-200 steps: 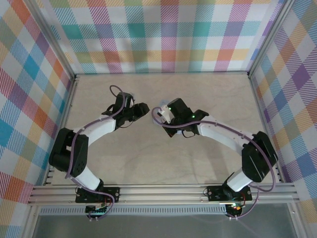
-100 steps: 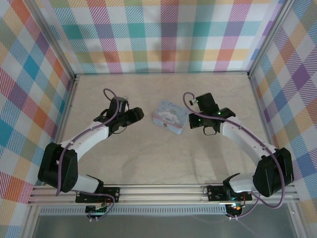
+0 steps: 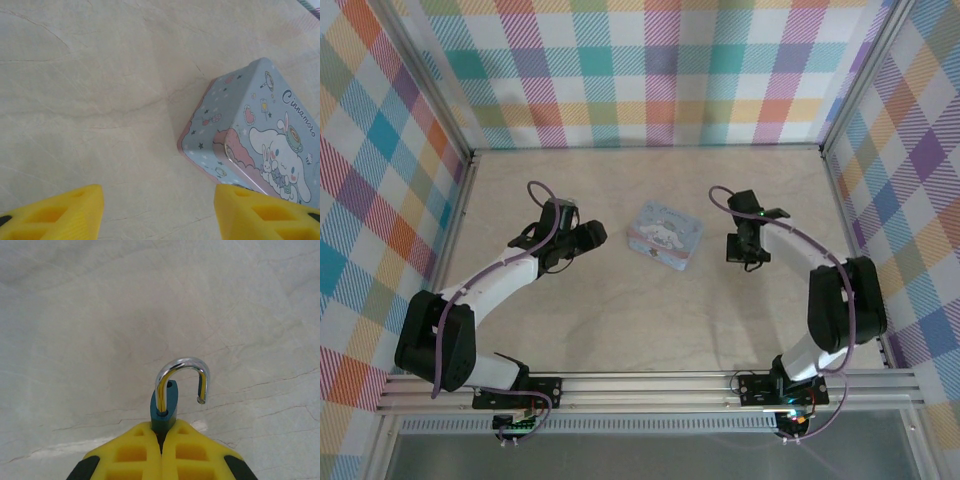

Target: Unlock a padlock with a key

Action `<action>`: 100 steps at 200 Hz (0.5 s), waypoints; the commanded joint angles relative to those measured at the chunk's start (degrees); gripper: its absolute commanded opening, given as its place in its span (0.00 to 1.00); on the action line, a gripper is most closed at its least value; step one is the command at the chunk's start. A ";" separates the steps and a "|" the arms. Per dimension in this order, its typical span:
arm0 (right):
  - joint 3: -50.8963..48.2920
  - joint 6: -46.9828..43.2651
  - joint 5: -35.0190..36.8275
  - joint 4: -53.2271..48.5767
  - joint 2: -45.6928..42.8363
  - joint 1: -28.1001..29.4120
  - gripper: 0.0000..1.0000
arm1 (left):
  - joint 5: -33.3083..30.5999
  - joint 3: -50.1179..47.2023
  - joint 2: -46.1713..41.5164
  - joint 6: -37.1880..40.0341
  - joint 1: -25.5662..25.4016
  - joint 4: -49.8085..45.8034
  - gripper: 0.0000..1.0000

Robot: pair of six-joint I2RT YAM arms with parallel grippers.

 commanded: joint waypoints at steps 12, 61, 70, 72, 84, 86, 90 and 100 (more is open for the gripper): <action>3.57 1.89 1.30 -0.95 4.74 -0.12 0.03 | -1.34 -0.95 -1.25 1.08 0.69 -1.58 0.62; 6.47 2.42 -0.56 0.18 9.26 -0.13 0.12 | -1.27 -1.16 -0.71 0.71 0.79 -1.36 0.62; 7.18 2.43 -0.75 0.13 10.23 -0.16 0.13 | -1.30 -1.23 -0.60 0.58 0.86 -1.36 0.62; 7.30 2.44 -0.82 0.13 10.45 -0.13 0.13 | -1.30 -1.22 -0.53 0.55 0.86 -1.36 0.62; 7.70 2.46 -0.97 0.43 11.18 -0.14 0.17 | -1.05 -1.17 -0.50 0.54 0.81 -1.27 0.62; 7.76 2.51 -0.94 0.51 11.32 -0.11 0.17 | -1.04 -1.18 -0.44 0.56 0.85 -1.27 0.61; 7.98 2.52 -0.99 0.59 11.58 -0.10 0.17 | -1.04 -1.16 -0.47 0.48 0.86 -1.32 0.62; 8.53 2.53 -1.09 0.44 12.28 -0.17 0.17 | -1.20 -1.17 -0.58 0.45 0.86 -1.44 0.62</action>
